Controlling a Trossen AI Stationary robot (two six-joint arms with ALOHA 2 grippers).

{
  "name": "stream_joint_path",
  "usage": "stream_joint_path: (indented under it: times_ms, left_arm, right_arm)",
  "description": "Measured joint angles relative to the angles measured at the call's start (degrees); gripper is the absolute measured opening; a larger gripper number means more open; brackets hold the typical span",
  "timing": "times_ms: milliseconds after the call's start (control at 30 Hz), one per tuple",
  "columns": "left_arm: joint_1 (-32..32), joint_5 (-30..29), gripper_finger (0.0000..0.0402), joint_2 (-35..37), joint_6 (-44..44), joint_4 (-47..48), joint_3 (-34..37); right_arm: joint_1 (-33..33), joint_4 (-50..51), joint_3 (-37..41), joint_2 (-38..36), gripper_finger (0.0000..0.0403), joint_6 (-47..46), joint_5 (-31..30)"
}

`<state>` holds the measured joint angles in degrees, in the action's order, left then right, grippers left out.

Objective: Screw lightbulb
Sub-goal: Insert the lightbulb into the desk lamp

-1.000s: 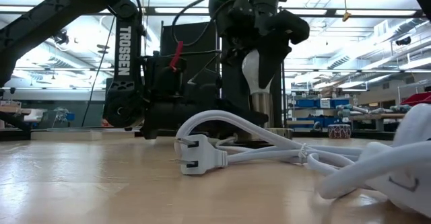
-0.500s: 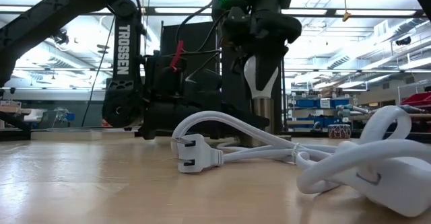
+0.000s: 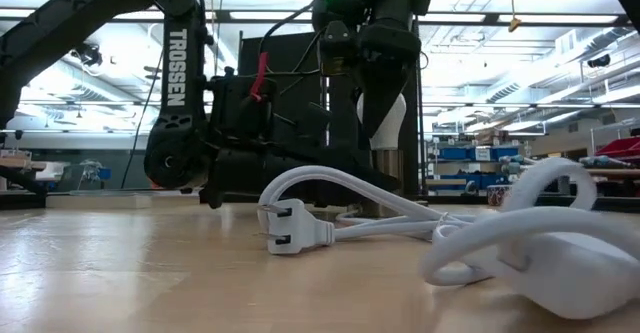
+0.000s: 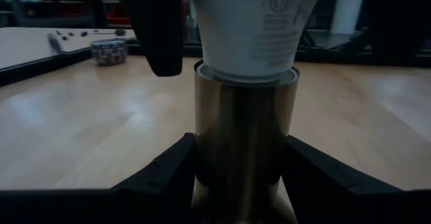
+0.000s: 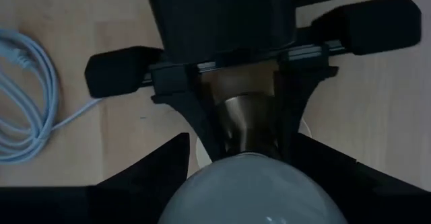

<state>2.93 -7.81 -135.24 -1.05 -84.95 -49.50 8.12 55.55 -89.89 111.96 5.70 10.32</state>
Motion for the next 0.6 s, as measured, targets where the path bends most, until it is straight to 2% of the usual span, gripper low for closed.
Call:
stream_joint_path:
  times_ms: [200, 467, 600]
  left_arm:
    - [-1.0, -4.0, 0.0198, 0.0, 0.0, 0.2, 0.0]
    - [-2.3, -10.4, 0.0198, 0.0, -0.7, 0.4, -0.2]
    - [-3.1, -14.3, 0.0198, 0.0, -0.7, 0.7, -0.6]
  right_arm:
    - [1.7, 1.9, 0.0, 0.0, 0.0271, -4.6, -1.0]
    - [3.4, 0.8, 0.1, 0.1, 0.0255, -10.6, -1.4]
    - [3.6, -0.1, 0.1, 0.1, 0.0266, -15.2, -3.7]
